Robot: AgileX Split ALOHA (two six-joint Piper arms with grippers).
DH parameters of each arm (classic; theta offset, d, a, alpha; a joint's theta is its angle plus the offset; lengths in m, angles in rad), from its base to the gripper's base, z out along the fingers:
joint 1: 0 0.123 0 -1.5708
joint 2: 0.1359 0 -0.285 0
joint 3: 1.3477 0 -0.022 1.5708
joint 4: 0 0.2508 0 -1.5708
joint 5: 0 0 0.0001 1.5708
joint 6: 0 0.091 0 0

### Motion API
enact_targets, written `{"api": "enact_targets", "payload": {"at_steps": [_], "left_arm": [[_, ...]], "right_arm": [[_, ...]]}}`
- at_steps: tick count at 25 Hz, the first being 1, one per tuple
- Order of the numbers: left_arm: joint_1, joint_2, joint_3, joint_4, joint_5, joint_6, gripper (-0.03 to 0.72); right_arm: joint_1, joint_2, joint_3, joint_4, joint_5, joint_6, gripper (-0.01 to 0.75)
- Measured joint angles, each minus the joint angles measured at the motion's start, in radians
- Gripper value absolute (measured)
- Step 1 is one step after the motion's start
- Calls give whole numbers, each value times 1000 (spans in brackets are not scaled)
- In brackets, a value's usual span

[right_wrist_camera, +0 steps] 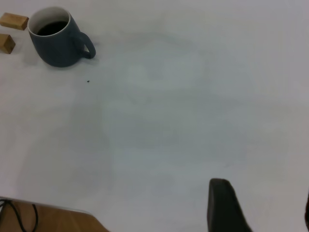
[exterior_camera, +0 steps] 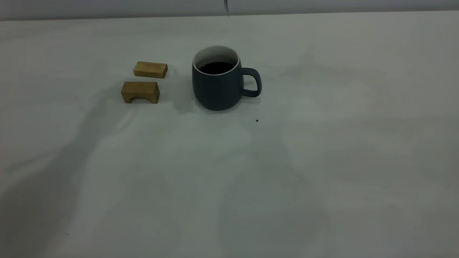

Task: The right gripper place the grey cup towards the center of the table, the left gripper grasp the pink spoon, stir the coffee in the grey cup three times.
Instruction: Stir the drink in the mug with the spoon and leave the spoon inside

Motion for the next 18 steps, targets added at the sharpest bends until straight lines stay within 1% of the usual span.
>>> {"api": "enact_targets", "payload": {"at_steps": [18], "left_arm": [[5,121,0,-26,-10,-5,131]], "right_arm": [[0,0,0,0,0,0,438]]}}
